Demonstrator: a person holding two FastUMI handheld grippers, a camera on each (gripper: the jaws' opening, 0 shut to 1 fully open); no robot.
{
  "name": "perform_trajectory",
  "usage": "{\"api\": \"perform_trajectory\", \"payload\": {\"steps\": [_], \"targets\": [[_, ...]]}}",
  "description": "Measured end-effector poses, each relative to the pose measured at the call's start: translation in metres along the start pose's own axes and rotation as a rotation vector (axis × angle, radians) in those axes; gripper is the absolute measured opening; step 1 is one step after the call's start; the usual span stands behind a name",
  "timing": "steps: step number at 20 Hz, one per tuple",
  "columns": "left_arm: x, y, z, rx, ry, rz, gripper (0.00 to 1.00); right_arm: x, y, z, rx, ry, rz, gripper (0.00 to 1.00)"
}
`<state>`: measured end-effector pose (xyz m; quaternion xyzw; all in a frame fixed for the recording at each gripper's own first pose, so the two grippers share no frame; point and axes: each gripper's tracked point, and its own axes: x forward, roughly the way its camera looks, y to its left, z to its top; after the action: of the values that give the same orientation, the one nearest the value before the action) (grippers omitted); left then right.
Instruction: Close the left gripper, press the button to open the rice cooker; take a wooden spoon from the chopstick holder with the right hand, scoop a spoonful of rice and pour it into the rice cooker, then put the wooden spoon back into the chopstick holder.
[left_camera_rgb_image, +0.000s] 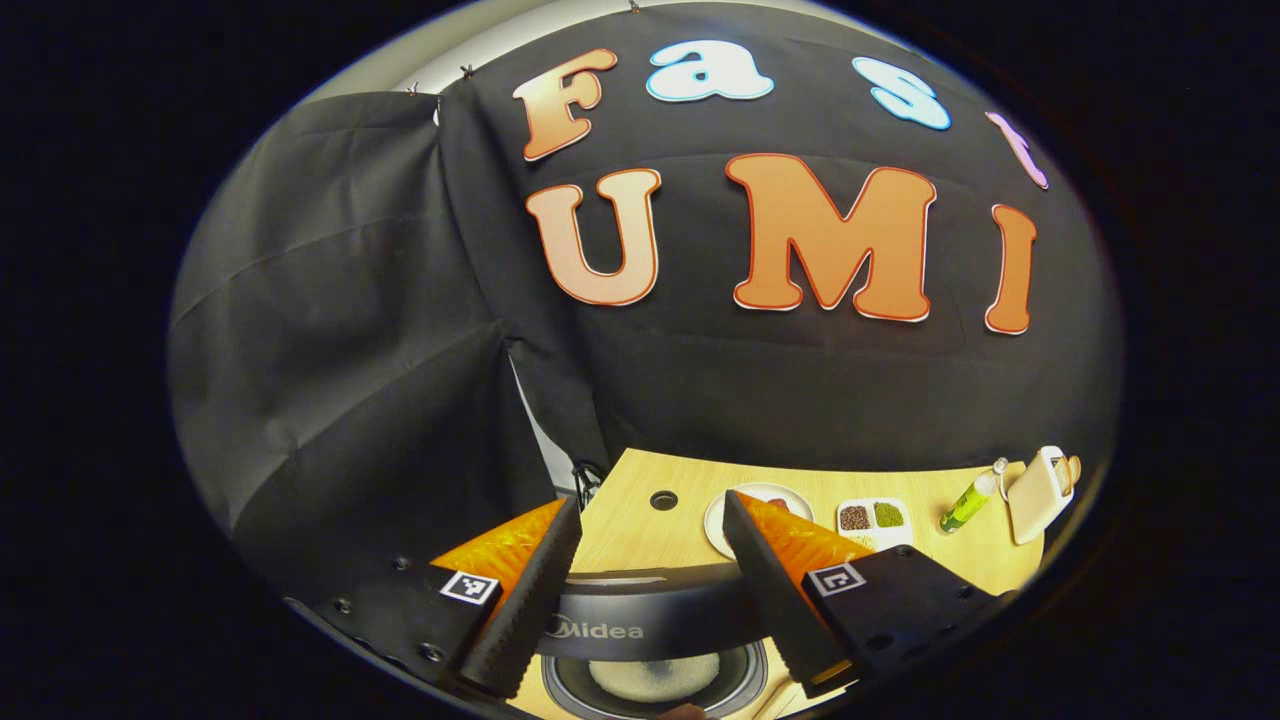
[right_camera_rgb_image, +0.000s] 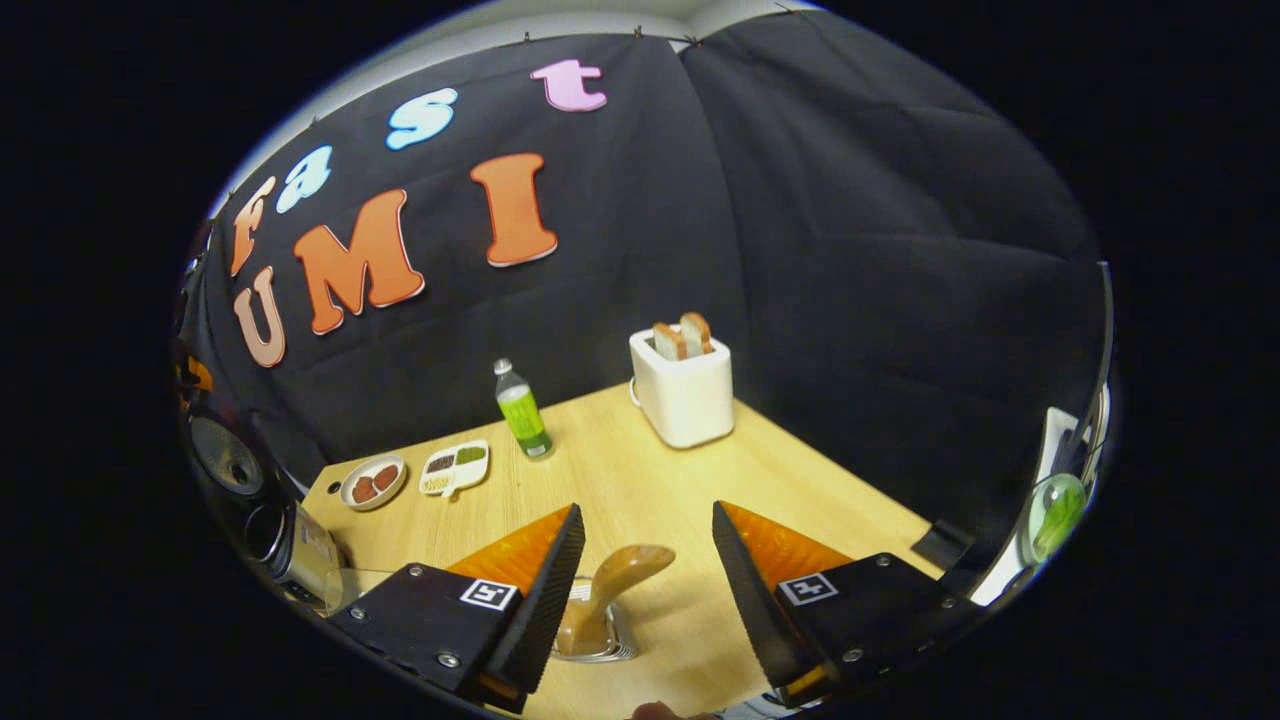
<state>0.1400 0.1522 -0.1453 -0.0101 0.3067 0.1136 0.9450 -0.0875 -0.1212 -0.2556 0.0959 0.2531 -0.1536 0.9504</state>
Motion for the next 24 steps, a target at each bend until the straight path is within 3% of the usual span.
{"api": "perform_trajectory", "payload": {"steps": [5,6,7,12,14,15,16,17,21,24], "targets": [[-0.003,-0.004,-0.02,-0.027,0.103,-0.026,0.88,-0.015,0.006,0.074,-0.089,-0.201,0.01,0.8],[-0.006,-0.006,-0.023,-0.032,0.116,-0.029,0.96,-0.016,0.006,0.086,-0.113,-0.244,-0.001,0.81],[-0.008,-0.006,-0.026,-0.038,0.131,-0.03,0.96,-0.017,0.009,0.096,-0.14,-0.279,-0.005,0.81],[-0.018,-0.007,-0.066,-0.081,0.309,-0.033,0.96,-0.028,0.046,0.124,-0.254,-0.371,0.048,0.81],[-0.016,-0.007,-0.08,-0.106,0.363,-0.035,0.96,-0.03,0.056,0.136,-0.245,-0.426,0.061,0.82],[-0.019,0.001,-0.094,-0.101,0.417,-0.012,0.88,-0.029,0.06,0.137,-0.228,-0.427,0.073,0.83],[-0.021,0.003,-0.097,-0.114,0.433,-0.019,0.88,-0.026,0.063,0.133,-0.201,-0.414,0.085,0.85],[-0.023,0.0,-0.099,-0.132,0.433,-0.027,0.79,-0.025,0.067,0.131,-0.182,-0.4,0.104,0.87],[-0.034,-0.002,-0.122,-0.127,0.515,-0.058,0.78,-0.028,0.085,0.152,-0.18,-0.452,0.156,0.91],[-0.039,-0.005,-0.145,-0.111,0.598,-0.061,0.79,-0.035,0.101,0.169,-0.201,-0.518,0.186,0.83]]}}
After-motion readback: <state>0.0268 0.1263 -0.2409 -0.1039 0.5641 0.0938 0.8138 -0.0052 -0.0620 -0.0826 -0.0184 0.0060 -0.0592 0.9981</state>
